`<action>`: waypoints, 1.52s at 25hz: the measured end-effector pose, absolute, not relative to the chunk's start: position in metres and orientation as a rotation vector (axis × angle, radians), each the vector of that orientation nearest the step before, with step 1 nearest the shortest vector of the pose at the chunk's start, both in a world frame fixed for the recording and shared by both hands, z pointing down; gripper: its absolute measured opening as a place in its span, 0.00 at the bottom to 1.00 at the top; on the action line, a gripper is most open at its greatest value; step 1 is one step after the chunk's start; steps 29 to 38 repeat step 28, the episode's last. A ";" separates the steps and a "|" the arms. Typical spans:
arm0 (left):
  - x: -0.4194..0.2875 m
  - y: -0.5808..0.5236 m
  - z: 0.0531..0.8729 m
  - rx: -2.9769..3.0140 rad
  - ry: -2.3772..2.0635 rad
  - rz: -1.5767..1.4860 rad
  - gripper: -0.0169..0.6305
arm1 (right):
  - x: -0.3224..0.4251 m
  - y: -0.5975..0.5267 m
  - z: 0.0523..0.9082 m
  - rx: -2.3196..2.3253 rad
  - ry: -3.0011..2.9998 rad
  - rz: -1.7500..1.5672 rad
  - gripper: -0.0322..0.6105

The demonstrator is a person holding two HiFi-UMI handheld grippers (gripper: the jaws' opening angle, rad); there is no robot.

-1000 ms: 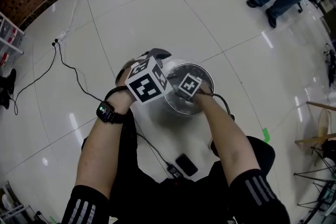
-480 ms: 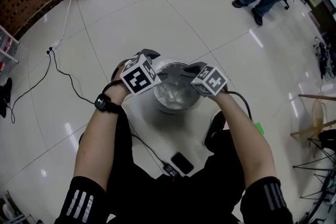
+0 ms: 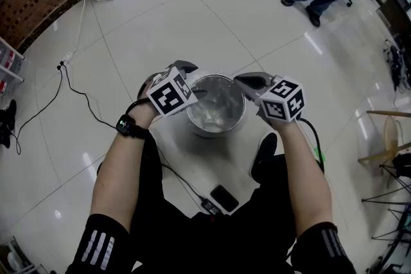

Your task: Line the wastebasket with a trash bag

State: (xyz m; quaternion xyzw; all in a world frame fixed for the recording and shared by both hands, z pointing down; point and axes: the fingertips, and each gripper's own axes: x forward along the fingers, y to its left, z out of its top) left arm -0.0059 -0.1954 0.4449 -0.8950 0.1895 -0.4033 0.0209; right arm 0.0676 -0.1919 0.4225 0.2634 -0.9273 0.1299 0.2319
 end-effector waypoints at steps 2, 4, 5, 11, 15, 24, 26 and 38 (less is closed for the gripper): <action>-0.007 -0.195 0.447 -2.774 0.583 -1.256 0.49 | 0.066 -0.195 0.420 0.728 -2.566 0.339 0.06; -0.010 -0.196 0.448 -2.777 0.589 -1.259 0.49 | 0.060 -0.197 0.415 0.699 -2.577 0.287 0.06; -0.012 -0.196 0.449 -2.779 0.595 -1.261 0.49 | 0.056 -0.197 0.412 0.679 -2.578 0.261 0.06; -0.026 -0.196 0.459 -2.768 0.609 -1.312 0.48 | 0.051 -0.203 0.404 0.654 -2.588 0.211 0.06; -0.024 -0.194 0.461 -2.761 0.601 -1.328 0.48 | 0.054 -0.204 0.405 0.645 -2.568 0.195 0.06; -0.019 -0.193 0.467 -2.747 0.580 -1.347 0.48 | 0.061 -0.201 0.409 0.652 -2.541 0.161 0.06; -0.018 -0.193 0.468 -2.745 0.579 -1.347 0.48 | 0.061 -0.201 0.410 0.651 -2.537 0.155 0.06; -0.018 -0.193 0.469 -2.745 0.577 -1.346 0.48 | 0.061 -0.201 0.411 0.650 -2.531 0.146 0.06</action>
